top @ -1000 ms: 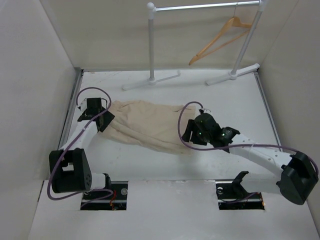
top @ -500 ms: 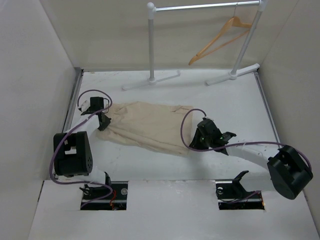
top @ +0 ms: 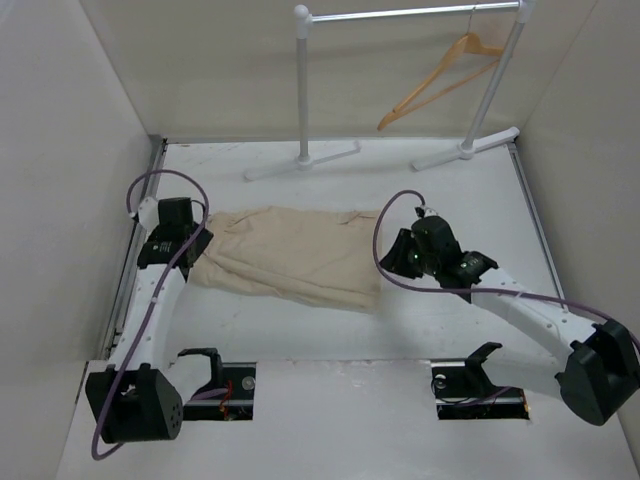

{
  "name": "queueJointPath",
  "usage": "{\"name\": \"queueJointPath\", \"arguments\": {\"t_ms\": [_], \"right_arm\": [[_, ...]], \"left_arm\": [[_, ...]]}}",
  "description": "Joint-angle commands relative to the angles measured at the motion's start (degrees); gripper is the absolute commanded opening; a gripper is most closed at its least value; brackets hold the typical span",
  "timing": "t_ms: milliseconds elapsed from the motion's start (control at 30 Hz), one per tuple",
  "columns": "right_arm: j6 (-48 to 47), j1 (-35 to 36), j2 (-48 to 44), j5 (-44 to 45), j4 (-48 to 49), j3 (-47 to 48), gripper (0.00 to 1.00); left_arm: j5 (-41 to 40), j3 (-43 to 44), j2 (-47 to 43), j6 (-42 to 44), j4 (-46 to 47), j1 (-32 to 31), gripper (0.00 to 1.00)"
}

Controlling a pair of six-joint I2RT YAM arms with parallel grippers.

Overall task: Place the trousers on the hanger
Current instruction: Fold the trousers at the center of the board.

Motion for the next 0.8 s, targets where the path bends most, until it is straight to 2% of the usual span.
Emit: {"name": "queueJointPath", "arguments": {"t_ms": [0,33,67,100,200,300,400,500,600,767], "right_arm": [[-3.4,0.5,1.2,-3.5,2.2,5.5,0.29],[-2.3,0.9,2.7,-6.0,4.8,5.7,0.21],[-1.4,1.2,3.4,-7.0,6.7,5.3,0.18],[0.2,1.6,4.2,-8.1,9.9,4.2,0.16],[6.7,1.6,6.3,-10.0,19.8,-2.2,0.16],[12.5,1.7,10.2,-11.2,27.2,-9.4,0.15],[17.0,1.1,14.6,-11.7,31.1,-14.5,0.13],[18.1,1.1,15.8,-10.7,30.5,-16.2,0.13],[17.4,1.1,10.6,-10.2,25.7,-15.0,0.17],[10.5,-0.9,1.7,-8.6,13.3,-5.6,0.34]], "left_arm": [[0.8,5.0,1.2,-1.8,-1.7,-7.5,0.34],[0.8,5.9,4.0,-2.5,0.2,-11.7,0.31],[0.7,6.4,5.9,-2.9,1.9,-14.0,0.29],[0.6,7.0,9.1,-3.1,4.9,-16.8,0.29],[0.8,6.3,14.8,-3.2,12.4,-18.5,0.28],[0.2,2.1,19.9,-0.9,20.3,-14.2,0.28],[3.8,-1.8,23.0,-1.0,21.1,-6.5,0.27],[5.0,-6.1,20.3,-0.7,21.8,-3.3,0.27],[7.0,-8.0,15.7,-0.4,20.0,-1.6,0.28],[9.0,-5.7,7.5,-0.3,15.6,-1.8,0.37]]}}
